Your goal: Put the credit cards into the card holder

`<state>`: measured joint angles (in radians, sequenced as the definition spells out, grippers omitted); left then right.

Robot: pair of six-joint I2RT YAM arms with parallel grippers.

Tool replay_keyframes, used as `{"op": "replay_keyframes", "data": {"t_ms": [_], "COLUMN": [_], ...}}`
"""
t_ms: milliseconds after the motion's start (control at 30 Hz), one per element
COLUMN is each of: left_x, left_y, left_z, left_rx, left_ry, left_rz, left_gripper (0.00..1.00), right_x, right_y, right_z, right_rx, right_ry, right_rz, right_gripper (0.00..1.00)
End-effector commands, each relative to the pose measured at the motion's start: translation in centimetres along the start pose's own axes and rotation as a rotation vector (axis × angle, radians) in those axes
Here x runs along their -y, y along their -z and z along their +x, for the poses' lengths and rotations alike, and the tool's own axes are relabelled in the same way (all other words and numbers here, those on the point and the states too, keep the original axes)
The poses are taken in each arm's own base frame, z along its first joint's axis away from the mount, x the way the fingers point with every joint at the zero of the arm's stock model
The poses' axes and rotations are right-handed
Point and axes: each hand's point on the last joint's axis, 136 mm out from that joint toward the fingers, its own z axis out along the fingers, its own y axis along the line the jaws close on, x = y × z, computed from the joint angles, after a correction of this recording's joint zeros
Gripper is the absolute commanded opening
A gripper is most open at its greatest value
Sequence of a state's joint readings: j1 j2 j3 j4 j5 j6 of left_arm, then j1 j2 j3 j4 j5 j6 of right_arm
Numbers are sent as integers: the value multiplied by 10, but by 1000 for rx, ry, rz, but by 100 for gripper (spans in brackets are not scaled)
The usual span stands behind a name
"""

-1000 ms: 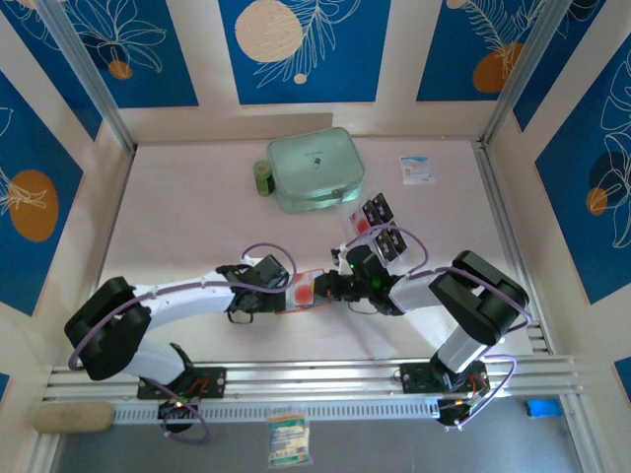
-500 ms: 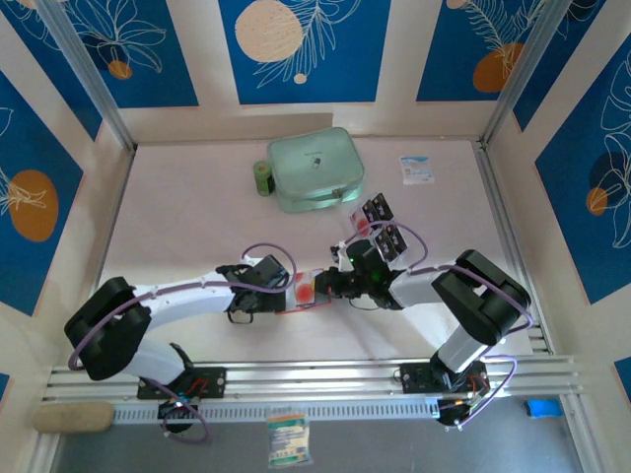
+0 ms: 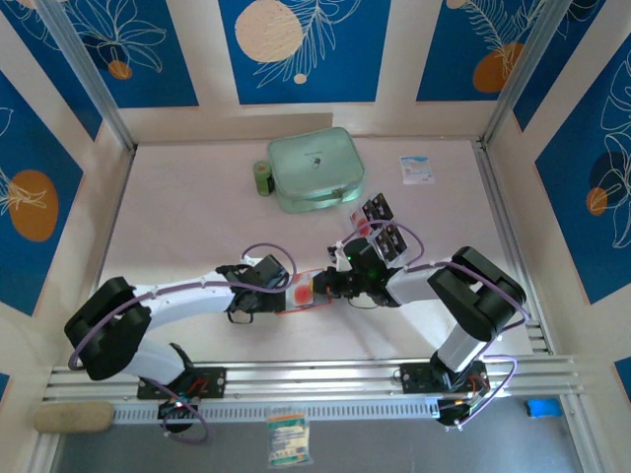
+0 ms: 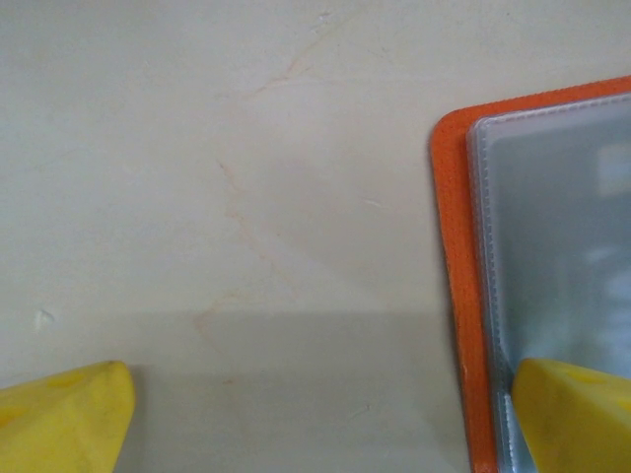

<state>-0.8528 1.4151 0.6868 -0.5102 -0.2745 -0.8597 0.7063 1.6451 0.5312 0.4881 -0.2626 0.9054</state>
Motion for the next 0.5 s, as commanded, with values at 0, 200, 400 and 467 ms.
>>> {"op": "replay_keyframes", "data": {"t_ms": [0, 200, 400, 467], "left_x": [-7, -7, -7, -7], "left_y": [1, 0, 0, 0], "left_z": [1, 2, 2, 2], "left_rx": [1, -2, -2, -1], "left_ry": [15, 14, 16, 16], "left_rz": [-19, -20, -18, -18], "left_gripper": [98, 98, 98, 98], "right_x": [6, 8, 9, 9], "right_y": [-2, 1, 0, 0], "right_z": [4, 5, 6, 6], "right_rx": [-30, -36, -45, -50], "right_ry": [-10, -6, -10, -12], "right_rz": [22, 45, 56, 58], "right_gripper": [0, 0, 0, 0]}}
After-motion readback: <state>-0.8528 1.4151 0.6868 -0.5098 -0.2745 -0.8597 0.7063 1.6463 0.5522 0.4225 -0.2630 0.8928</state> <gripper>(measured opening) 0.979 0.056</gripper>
